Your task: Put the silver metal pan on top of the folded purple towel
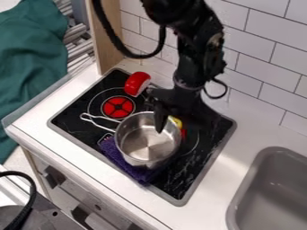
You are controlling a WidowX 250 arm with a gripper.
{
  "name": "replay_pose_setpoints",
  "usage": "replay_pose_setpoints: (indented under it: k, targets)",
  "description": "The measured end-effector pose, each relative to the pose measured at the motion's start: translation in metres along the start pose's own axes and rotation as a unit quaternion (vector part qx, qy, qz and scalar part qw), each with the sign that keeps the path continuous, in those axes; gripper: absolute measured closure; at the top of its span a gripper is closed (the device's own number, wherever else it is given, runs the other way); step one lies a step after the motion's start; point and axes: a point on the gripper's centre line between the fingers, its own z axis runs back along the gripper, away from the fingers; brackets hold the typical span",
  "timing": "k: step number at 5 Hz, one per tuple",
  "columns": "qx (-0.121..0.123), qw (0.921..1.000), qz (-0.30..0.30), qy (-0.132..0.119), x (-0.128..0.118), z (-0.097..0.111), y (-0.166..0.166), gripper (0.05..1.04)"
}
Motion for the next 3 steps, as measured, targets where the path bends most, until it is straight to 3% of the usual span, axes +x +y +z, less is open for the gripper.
replay_pose_setpoints:
  k: [1, 2, 3]
  targets:
    - [-0.016, 0.9996, -0.015, -0.014, 0.011, 0.013, -0.014, 0.067]
    - [-0.045, 0.9984, -0.015, -0.031, 0.017, 0.016, -0.024, 0.073]
    - [-0.058, 0.9975, -0.018, -0.036, 0.018, 0.016, -0.029, 0.075]
